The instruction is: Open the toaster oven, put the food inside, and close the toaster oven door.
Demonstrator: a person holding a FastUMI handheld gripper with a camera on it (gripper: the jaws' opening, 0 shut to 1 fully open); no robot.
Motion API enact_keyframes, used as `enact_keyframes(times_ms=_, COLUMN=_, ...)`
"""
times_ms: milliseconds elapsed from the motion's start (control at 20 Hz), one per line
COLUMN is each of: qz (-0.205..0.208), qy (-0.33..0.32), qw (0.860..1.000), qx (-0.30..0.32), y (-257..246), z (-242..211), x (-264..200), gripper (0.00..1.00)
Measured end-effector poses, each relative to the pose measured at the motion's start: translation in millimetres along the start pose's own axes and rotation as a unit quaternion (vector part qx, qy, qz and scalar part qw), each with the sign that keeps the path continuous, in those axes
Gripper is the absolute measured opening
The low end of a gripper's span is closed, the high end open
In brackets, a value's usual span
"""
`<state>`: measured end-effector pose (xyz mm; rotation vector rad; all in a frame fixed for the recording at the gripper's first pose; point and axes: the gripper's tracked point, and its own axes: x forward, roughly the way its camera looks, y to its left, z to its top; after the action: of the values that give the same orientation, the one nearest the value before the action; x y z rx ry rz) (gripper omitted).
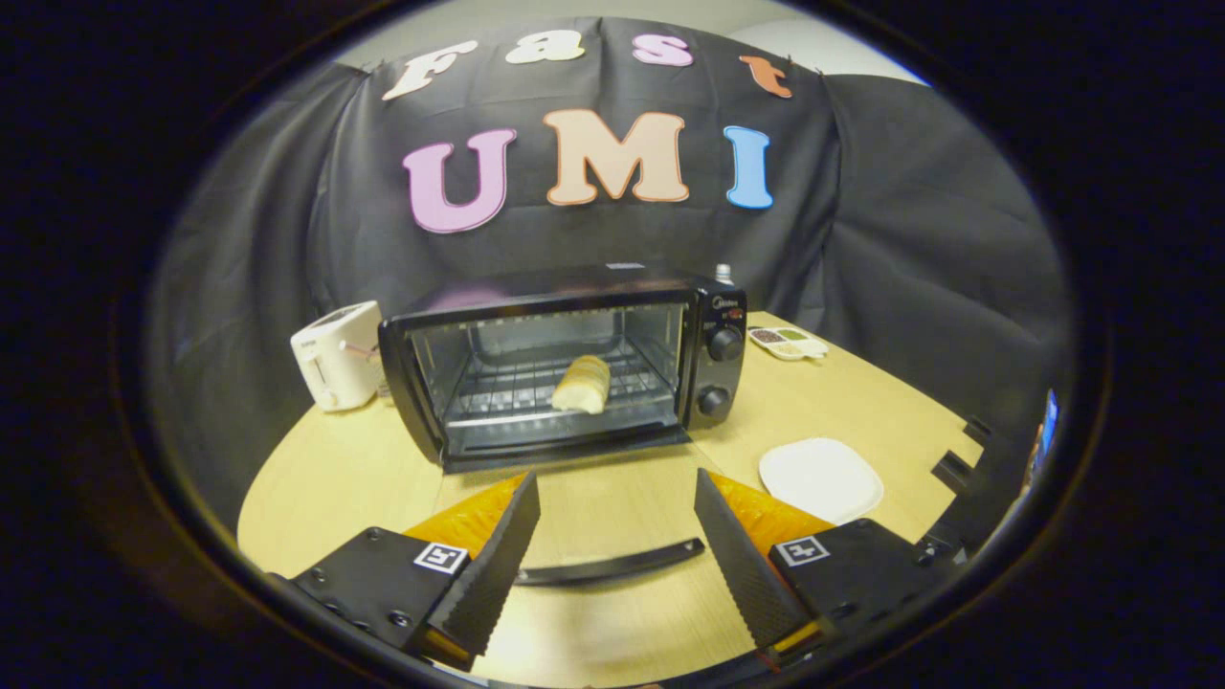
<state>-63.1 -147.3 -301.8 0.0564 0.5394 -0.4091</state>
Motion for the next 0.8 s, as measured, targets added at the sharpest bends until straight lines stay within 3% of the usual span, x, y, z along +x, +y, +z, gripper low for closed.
enact_keyframes(times_ms=200, qz=0.029, qy=0.016, qw=0.999, qx=0.013, y=0.1, z=-39.5, x=-18.7, gripper=1.00)
enact_keyframes(times_ms=350, qz=0.023, qy=0.013, qw=1.000, qx=0.008, y=-10.8, z=-52.1, x=-23.8, gripper=1.00)
enact_keyframes(times_ms=800, qz=0.042, qy=0.067, qw=0.996, qx=0.032, y=-7.0, z=-89.9, x=2.2, gripper=1.00)
